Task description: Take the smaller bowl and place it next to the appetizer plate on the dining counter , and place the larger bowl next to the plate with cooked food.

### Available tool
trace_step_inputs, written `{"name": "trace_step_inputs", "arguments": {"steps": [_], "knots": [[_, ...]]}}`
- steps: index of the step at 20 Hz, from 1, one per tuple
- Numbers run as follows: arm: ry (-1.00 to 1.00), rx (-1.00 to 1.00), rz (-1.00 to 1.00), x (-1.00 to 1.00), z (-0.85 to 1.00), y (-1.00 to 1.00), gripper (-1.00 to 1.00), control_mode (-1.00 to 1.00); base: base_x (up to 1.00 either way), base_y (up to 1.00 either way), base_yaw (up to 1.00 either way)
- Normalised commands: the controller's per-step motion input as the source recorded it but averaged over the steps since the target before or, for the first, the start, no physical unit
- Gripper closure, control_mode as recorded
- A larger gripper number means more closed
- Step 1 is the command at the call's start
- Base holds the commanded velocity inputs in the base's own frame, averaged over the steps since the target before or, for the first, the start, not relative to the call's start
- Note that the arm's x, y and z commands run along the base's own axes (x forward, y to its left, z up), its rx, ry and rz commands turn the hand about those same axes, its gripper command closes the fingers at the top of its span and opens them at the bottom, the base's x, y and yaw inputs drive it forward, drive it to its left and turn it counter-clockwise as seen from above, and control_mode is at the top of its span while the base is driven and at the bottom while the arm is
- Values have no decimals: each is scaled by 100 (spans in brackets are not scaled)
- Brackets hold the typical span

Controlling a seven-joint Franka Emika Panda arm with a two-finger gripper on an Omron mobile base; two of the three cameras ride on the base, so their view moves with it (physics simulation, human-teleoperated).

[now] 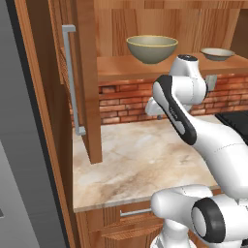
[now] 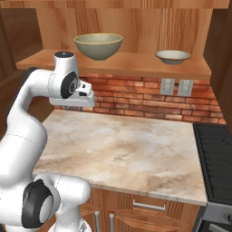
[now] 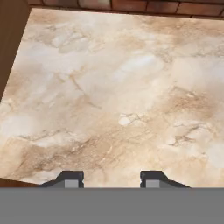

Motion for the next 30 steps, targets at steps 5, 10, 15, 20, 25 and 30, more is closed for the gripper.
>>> {"name": "trace_step_inputs", "arguments": {"steps": [5, 10, 15, 20, 25, 30], "knots": [[-17, -2, -1, -11, 11, -1, -100, -100, 0, 0, 0], [-34, -10, -13, -22, 46, -14, -100, -100, 0, 0, 0], [-30, -6, -8, -31, 50, -16, -100, -100, 0, 0, 0], [-23, -3, -16, -16, 53, -4, -100, -100, 0, 0, 0], [-30, 2, -21, -16, 71, 0, -100, -100, 0, 0, 0], [-20, 11, -14, -21, 59, 1, -100, -100, 0, 0, 0]]}}
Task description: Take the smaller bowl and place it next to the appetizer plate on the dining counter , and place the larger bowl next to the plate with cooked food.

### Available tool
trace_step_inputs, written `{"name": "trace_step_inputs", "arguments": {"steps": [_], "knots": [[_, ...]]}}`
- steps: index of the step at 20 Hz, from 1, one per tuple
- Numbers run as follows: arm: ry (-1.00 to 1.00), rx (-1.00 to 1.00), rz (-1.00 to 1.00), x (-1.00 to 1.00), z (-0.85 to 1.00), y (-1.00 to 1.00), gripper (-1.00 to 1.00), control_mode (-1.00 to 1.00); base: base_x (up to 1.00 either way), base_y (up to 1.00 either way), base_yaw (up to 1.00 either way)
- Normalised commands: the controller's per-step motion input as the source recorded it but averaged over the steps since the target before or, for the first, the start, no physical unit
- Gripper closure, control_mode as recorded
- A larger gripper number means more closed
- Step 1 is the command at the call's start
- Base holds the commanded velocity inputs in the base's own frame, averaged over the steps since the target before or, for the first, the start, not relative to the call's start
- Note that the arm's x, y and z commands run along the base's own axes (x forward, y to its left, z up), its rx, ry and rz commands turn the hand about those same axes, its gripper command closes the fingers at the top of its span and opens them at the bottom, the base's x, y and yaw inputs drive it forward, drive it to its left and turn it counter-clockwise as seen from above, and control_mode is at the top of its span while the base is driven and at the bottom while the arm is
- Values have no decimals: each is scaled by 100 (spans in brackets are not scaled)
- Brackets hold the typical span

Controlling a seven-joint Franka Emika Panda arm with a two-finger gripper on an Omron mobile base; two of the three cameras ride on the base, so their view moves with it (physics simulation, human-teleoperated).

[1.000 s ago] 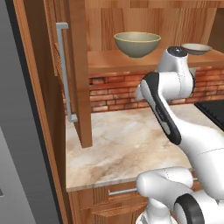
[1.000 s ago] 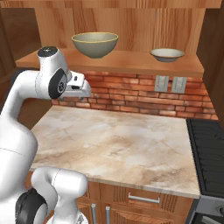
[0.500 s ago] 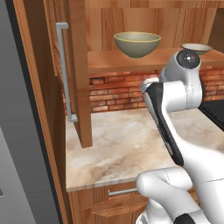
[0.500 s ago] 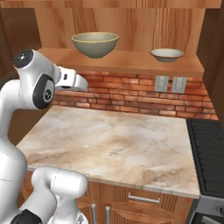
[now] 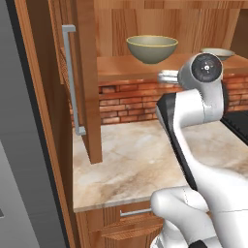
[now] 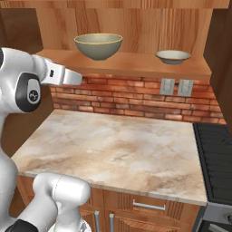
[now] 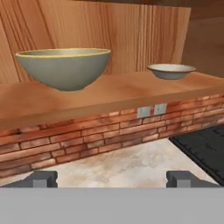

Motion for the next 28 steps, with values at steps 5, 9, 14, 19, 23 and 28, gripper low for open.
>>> {"name": "trace_step_inputs", "arguments": {"steps": [5, 9, 14, 19, 23, 28], "knots": [[-3, 28, -2, -29, 37, 0, -100, -100, 0, 0, 0], [0, 36, 4, -34, 21, -11, -100, -100, 0, 0, 0], [0, 30, 13, -30, 16, -22, -100, -100, 0, 0, 0], [-10, 11, 12, -9, 25, -1, -100, -100, 0, 0, 0], [-13, 3, 8, -1, 48, 0, -100, -100, 0, 0, 0], [-9, 0, 2, 18, 27, 0, -100, -100, 0, 0, 0]]}}
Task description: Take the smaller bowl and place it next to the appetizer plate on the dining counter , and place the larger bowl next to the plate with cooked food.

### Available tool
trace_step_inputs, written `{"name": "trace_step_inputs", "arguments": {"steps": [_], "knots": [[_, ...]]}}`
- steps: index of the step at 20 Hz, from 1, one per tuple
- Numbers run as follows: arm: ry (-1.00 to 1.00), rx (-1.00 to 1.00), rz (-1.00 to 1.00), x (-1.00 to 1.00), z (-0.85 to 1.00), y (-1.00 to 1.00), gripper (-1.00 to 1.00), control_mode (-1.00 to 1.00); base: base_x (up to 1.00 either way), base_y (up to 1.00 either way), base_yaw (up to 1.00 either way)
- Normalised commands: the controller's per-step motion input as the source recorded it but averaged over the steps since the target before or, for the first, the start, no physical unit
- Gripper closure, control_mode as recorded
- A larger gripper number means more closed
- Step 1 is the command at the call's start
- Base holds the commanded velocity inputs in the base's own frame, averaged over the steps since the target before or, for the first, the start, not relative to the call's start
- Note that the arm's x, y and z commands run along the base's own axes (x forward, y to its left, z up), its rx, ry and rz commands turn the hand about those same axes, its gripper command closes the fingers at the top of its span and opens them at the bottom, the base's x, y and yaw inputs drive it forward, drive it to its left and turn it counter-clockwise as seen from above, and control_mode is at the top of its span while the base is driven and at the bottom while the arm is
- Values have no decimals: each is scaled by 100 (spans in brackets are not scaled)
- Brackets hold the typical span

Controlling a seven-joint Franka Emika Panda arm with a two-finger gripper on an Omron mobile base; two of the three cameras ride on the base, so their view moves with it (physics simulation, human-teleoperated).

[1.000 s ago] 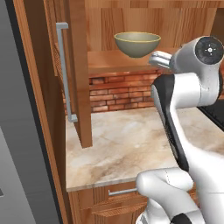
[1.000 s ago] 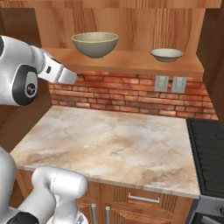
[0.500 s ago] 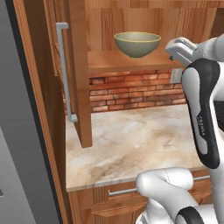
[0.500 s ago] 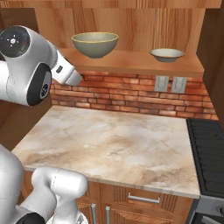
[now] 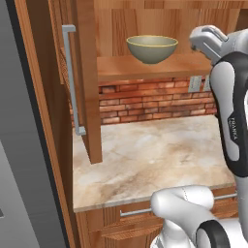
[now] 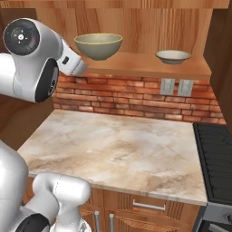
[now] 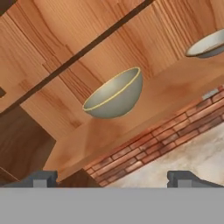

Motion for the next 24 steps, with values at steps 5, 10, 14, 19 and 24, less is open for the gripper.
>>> {"name": "trace_step_inputs", "arguments": {"steps": [5, 10, 14, 19, 24], "knots": [[9, 0, 0, 59, 1, 0, -100, -100, 0, 0, 0], [8, 0, 0, 67, 0, 0, -100, -100, 0, 0, 0], [2, 0, 0, 64, 0, 0, -100, -100, 0, 0, 0], [0, -2, 0, 50, -17, 0, -100, -100, 0, 0, 0], [0, -8, 0, 44, -42, 0, -100, -100, 0, 0, 0]]}}
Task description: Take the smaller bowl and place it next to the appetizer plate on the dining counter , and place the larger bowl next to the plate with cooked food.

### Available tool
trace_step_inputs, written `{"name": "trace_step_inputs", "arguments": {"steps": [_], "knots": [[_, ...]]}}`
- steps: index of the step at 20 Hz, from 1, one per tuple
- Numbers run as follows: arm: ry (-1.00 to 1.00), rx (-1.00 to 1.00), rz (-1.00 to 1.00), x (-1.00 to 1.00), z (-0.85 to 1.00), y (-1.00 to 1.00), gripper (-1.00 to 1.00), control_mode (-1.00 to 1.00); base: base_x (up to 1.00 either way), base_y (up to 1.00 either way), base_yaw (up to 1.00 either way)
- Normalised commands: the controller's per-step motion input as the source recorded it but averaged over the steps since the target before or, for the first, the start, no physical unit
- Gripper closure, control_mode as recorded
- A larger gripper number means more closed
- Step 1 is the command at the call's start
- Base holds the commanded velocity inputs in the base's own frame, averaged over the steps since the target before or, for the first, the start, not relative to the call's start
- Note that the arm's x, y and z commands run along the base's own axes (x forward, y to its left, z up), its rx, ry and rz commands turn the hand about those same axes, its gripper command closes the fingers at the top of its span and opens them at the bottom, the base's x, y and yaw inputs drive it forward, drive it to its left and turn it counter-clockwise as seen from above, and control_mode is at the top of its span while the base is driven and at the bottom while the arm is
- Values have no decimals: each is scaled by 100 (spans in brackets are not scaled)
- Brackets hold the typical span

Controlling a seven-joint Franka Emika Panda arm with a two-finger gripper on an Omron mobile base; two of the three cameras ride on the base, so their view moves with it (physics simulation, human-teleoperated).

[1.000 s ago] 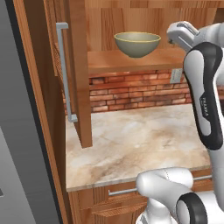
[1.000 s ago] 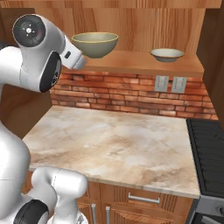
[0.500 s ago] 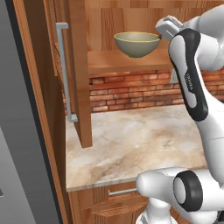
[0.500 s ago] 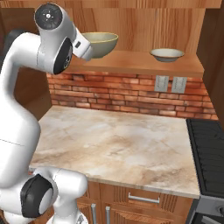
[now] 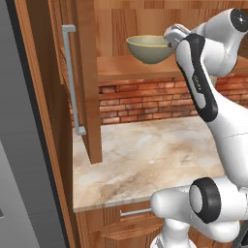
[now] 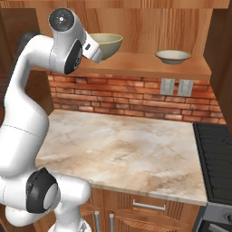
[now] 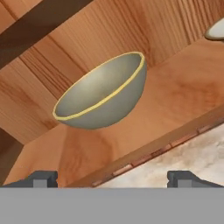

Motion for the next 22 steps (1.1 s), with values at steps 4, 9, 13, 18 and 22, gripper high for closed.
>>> {"name": "trace_step_inputs", "arguments": {"steps": [4, 9, 13, 18, 22], "knots": [[0, -5, 0, 48, -25, -1, -100, -100, 0, 0, 0], [1, 0, 0, 53, -1, -1, -100, -100, 0, 0, 0], [3, 0, -2, 48, 0, -3, -100, -100, 0, 0, 0], [2, 0, -2, 35, 4, -7, -100, -100, 0, 0, 0], [0, 0, -2, 20, 20, -2, -100, -100, 0, 0, 0]]}}
